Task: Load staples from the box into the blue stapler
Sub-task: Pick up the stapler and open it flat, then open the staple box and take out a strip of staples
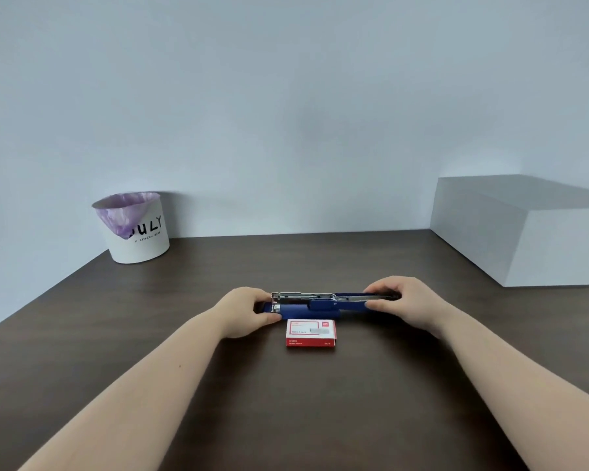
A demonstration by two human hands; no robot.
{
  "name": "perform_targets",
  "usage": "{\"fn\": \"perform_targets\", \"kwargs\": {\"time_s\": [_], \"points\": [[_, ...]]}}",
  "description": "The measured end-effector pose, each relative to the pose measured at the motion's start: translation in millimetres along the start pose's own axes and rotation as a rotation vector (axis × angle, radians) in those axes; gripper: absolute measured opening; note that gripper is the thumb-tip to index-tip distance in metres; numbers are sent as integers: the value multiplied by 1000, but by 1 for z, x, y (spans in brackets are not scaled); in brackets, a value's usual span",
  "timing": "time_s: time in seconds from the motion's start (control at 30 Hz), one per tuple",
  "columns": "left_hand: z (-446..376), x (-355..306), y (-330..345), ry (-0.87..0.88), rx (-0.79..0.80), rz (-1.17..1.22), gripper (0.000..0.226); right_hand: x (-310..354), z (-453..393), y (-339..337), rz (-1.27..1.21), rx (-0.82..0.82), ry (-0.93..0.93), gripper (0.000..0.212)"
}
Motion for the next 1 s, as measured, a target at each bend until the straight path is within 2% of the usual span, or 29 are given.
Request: {"fn": "perform_targets", "kwargs": {"time_s": [0.23,0.33,0.43,0.47,0.53,0.63,0.67,0.73,0.83,0.93,1.0], "points": [[5,2,4,-32,-47,93,30,5,-3,10,33,-31,-34,24],[8,2,4,-45,-115,160,33,5,-1,10,33,-75,-35,28],[16,3,-1,-79,-250,261,58,12,5,-5,57,-245,-77,33],[19,3,-5,-82,-315,259,60,18,8,-8,117,-292,-107,32],[26,3,-16,-85,-457,260,52,31,17,-9,187,-317,-164,26],[41,0,-33,-67,-639,311,30,52,29,4,129,-198,-227,16],[44,-2,-32,-51,-638,339,21,56,32,12,138,-132,-231,17],[43,-12,-23,2,-508,347,17,57,34,31,213,11,-217,25],[39,-30,-2,50,-221,226,39,47,34,49,267,156,-154,46],[33,-40,8,54,-109,82,60,46,32,56,297,200,-147,54],[29,-44,13,65,-75,73,63,49,32,60,308,209,-167,54]]}}
Point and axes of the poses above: each hand's wrist, its own z-axis away from the middle knuckle, its own y-axis out of the palm, x = y × z, the point moved 9 cm from there along -z, towards the middle knuckle, and after that the axes turned 7 degrees about y, right-handed, at the moved point
